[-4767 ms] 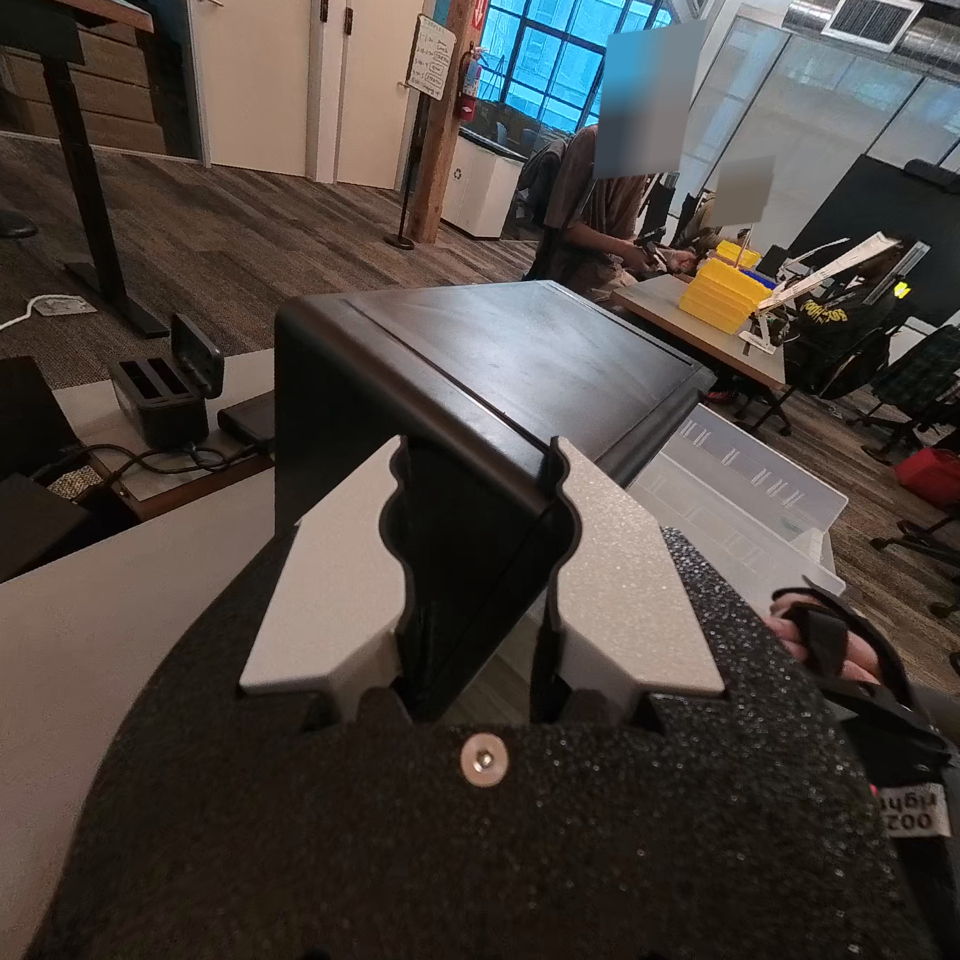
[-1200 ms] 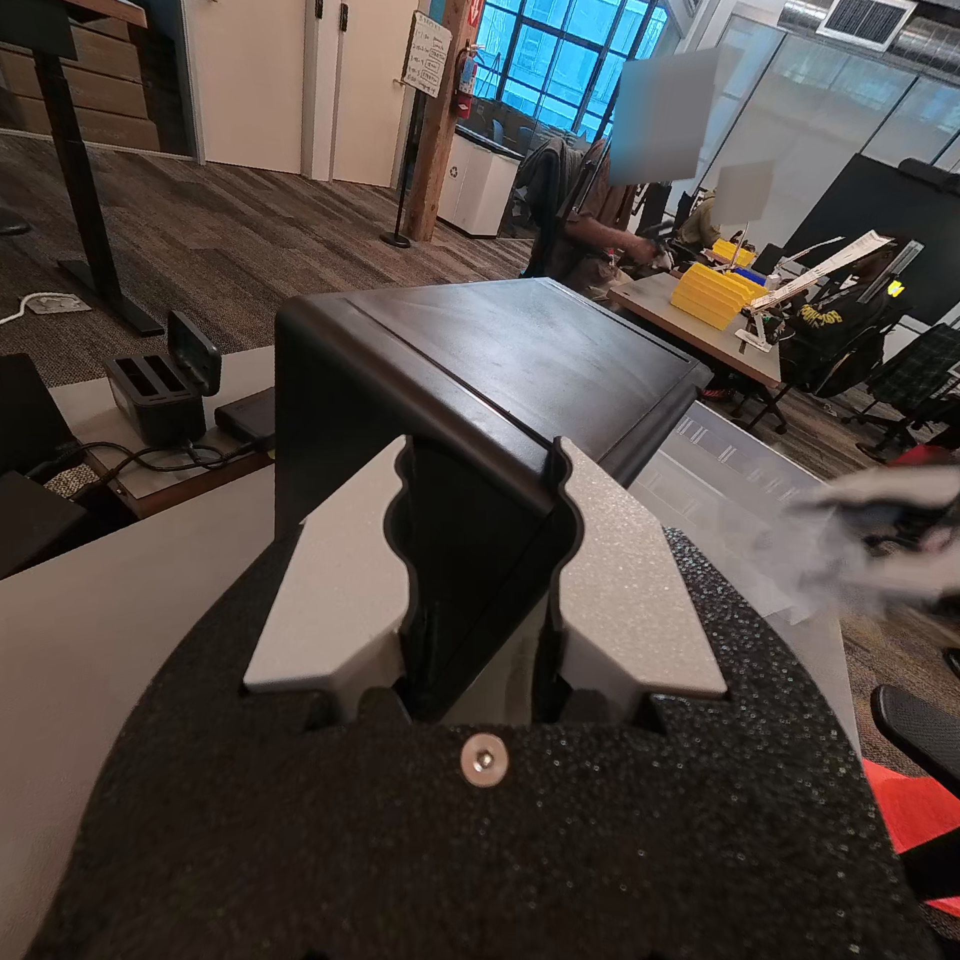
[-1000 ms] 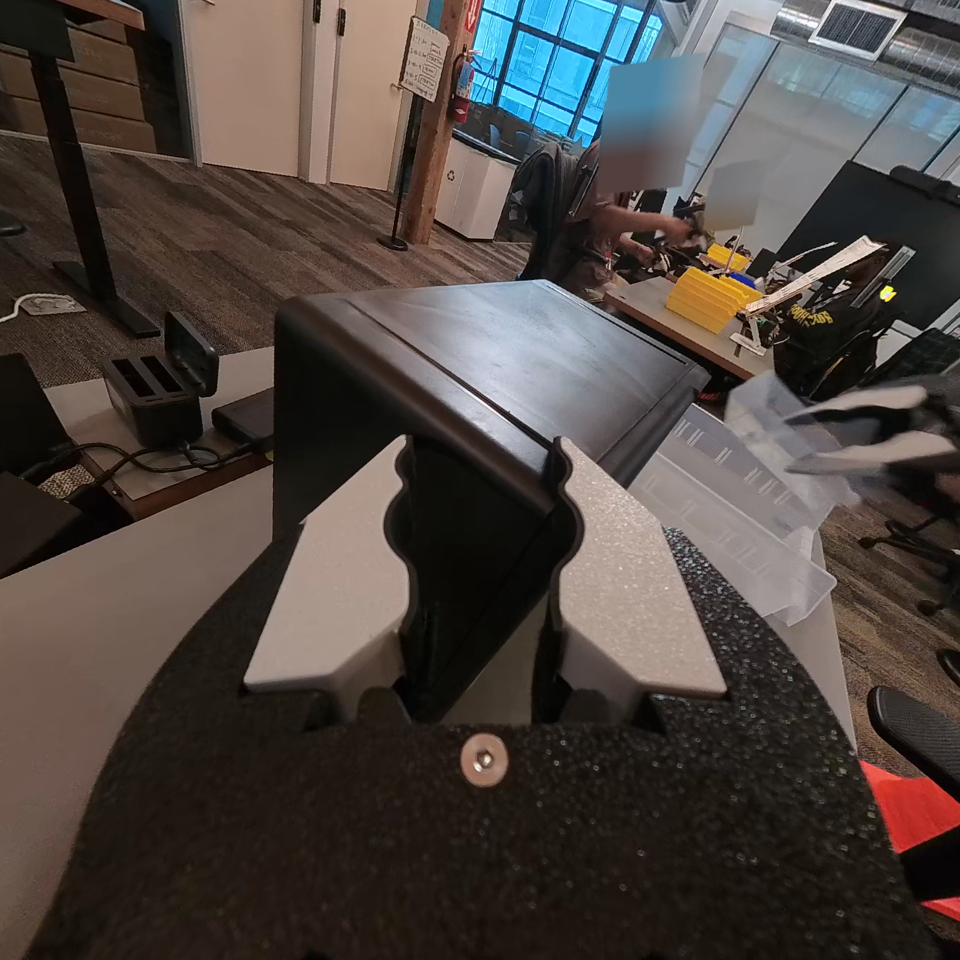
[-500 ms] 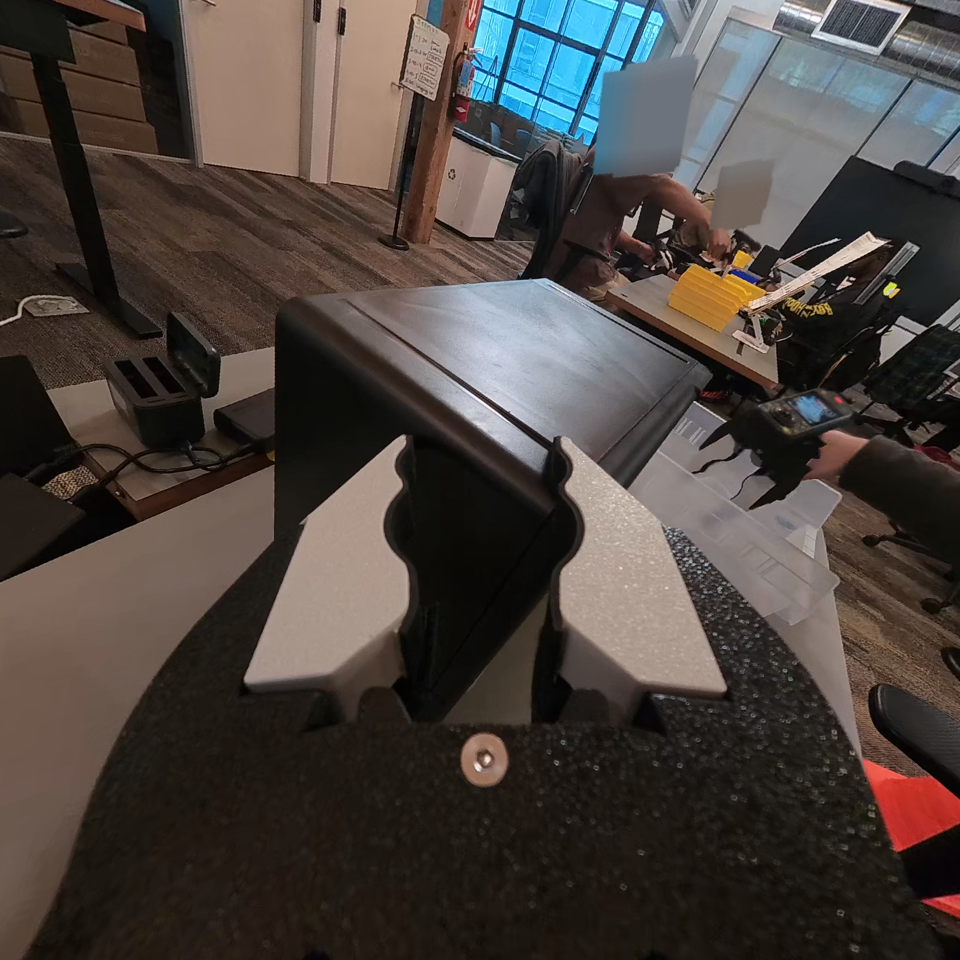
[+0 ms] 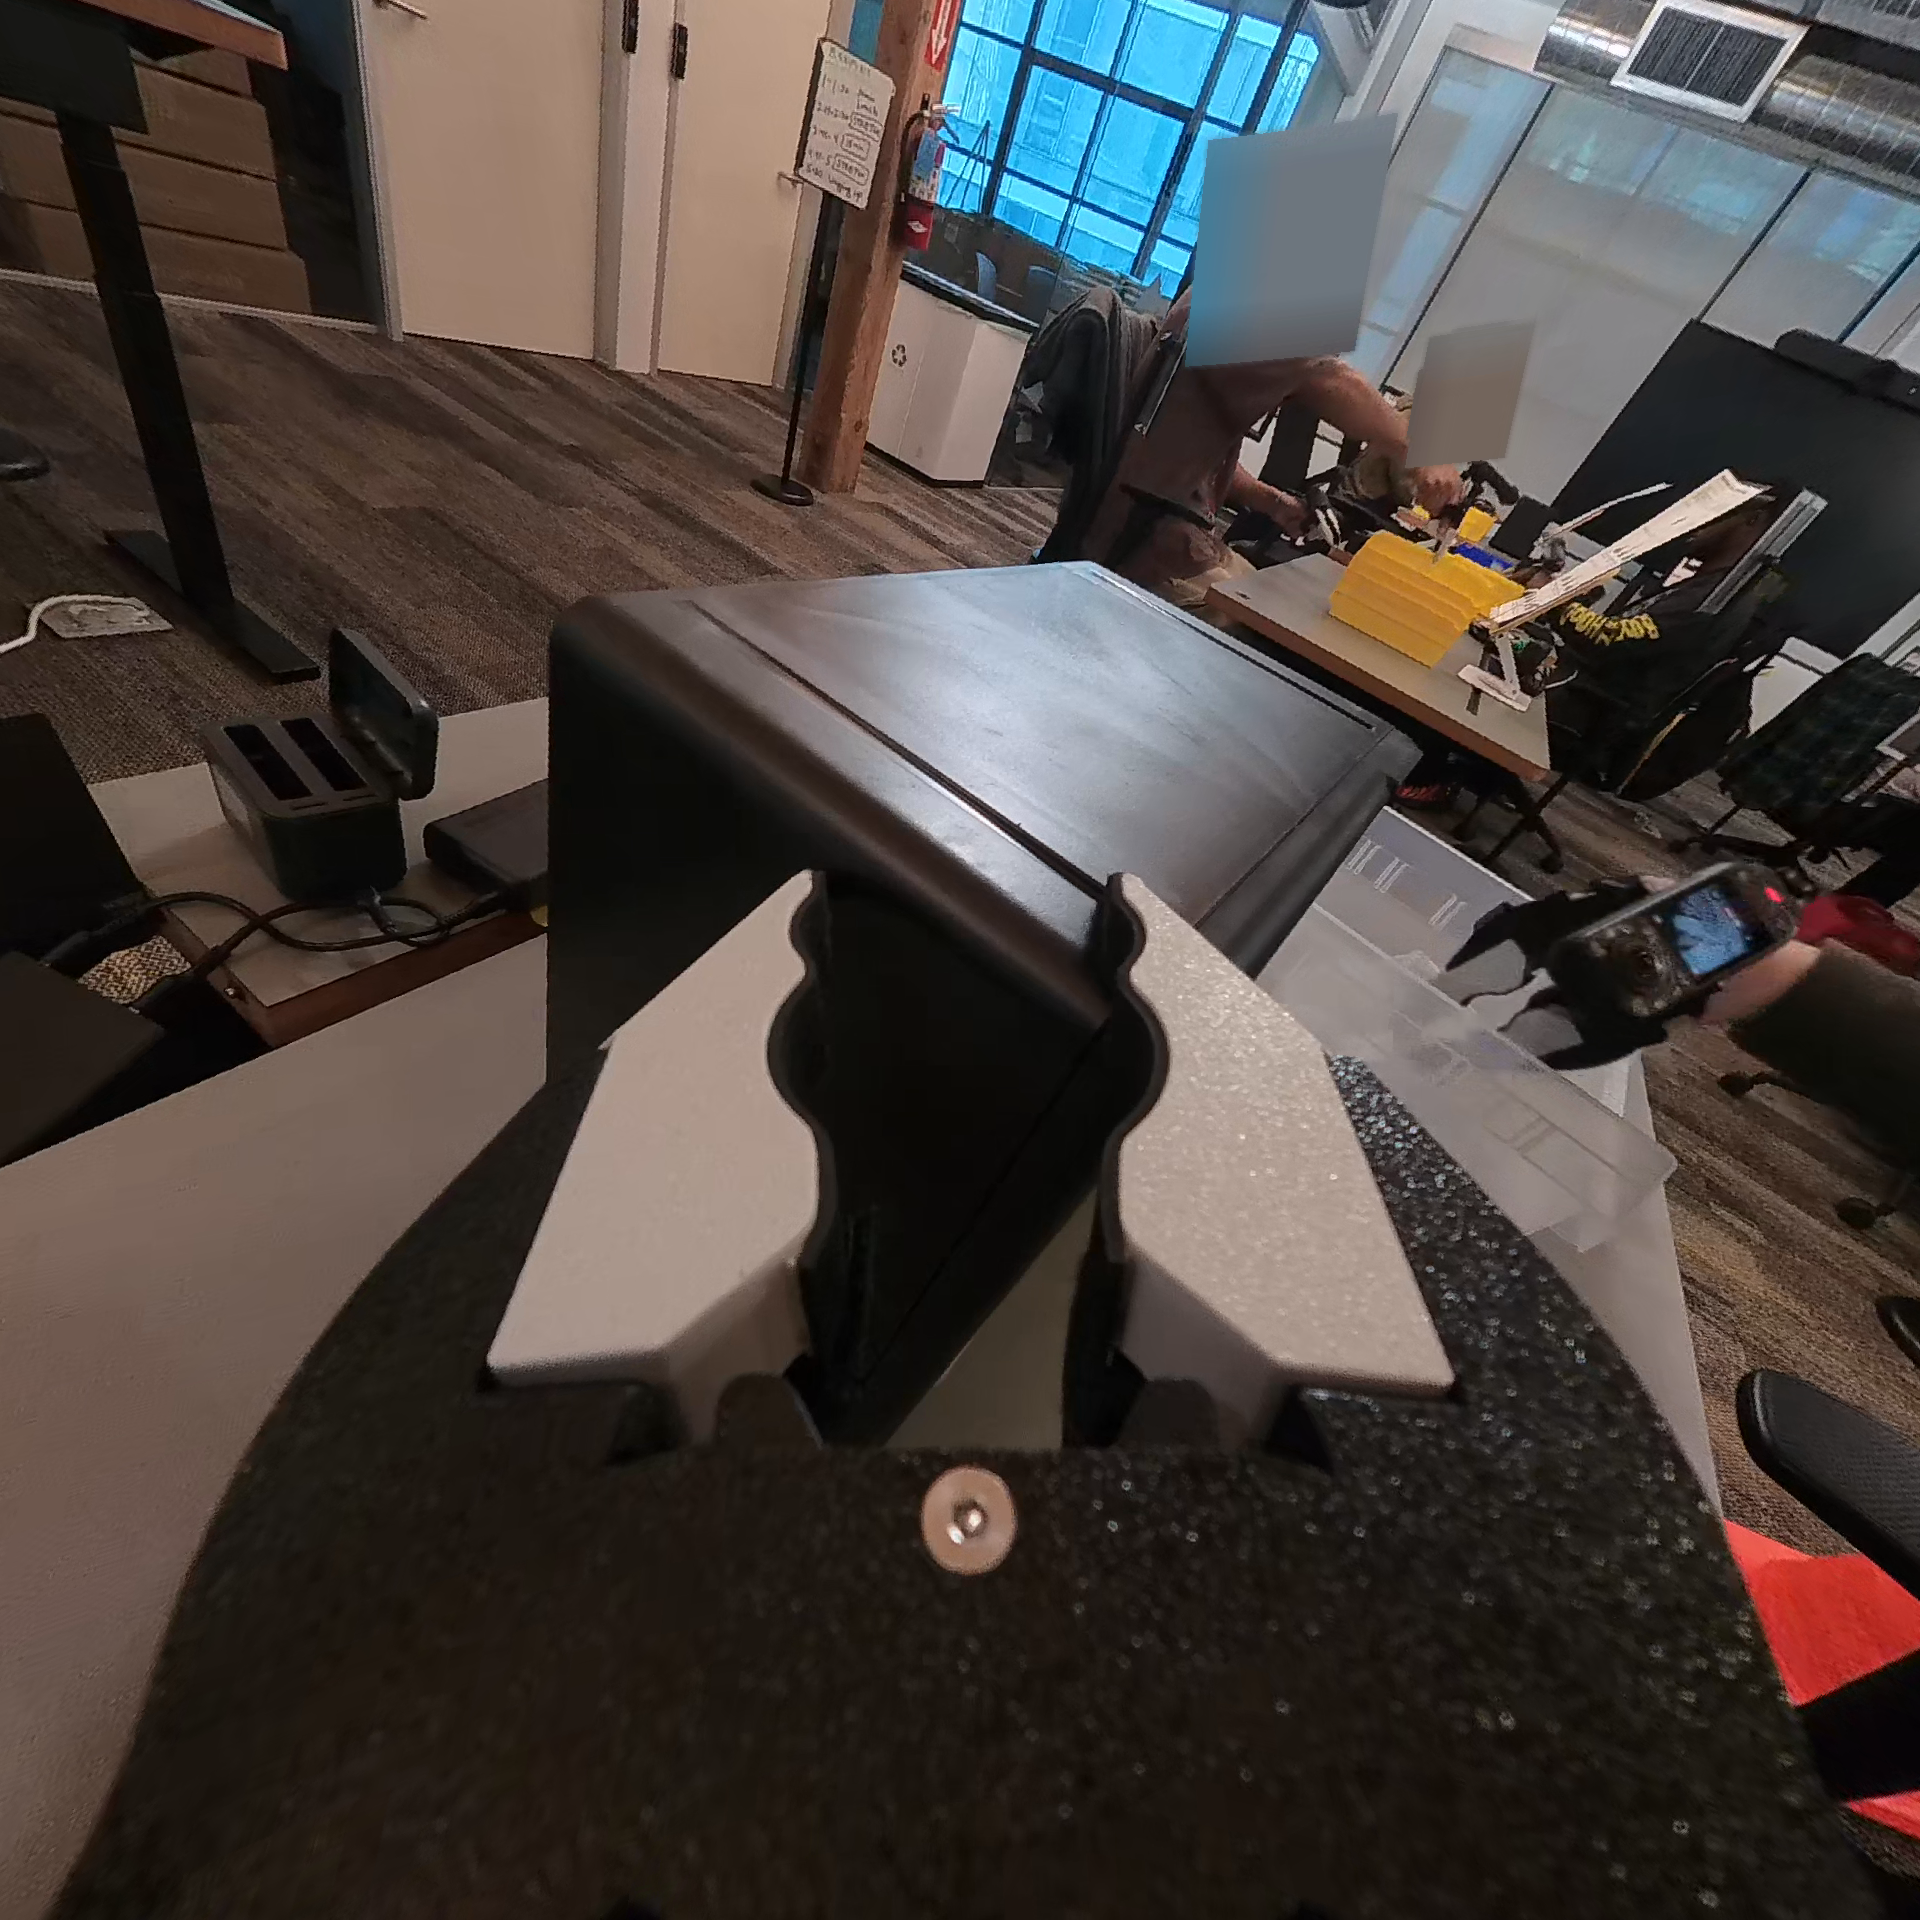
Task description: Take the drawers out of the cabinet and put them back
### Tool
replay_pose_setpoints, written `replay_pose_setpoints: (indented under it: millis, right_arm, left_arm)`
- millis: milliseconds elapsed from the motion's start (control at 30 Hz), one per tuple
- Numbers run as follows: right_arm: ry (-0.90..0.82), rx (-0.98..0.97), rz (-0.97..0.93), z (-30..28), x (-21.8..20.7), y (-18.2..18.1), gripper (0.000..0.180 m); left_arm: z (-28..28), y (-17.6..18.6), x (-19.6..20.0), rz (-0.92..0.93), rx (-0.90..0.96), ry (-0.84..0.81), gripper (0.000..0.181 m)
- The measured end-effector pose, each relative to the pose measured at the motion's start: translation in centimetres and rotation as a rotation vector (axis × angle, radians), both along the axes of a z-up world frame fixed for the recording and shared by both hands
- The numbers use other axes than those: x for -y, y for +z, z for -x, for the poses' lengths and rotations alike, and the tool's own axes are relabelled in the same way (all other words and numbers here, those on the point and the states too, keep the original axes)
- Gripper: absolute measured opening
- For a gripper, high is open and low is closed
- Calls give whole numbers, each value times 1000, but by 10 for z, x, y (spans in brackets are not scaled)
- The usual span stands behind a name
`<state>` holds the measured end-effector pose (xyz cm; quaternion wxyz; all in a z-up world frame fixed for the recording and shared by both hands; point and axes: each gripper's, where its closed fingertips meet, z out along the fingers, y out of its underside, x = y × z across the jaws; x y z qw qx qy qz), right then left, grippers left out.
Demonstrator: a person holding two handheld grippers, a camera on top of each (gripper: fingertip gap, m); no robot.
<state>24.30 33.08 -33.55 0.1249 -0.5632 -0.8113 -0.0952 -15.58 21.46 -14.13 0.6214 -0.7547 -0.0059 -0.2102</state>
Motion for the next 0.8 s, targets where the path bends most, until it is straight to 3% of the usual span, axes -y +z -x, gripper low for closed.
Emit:
replay_pose_setpoints:
  millis: [33, 600, 800]
  right_arm:
    - [4, -8, 18, 1, -2, 0, 4]
    - [214, 134, -27, 0, -58, 0, 3]
    - [201, 136, -42, 4, -63, -2, 4]
  left_arm:
    - [0, 0, 0, 0, 0, 0, 50]
    - [0, 0, 0, 0, 2, -2, 51]
    - [0, 0, 0, 1, 2, -1, 51]
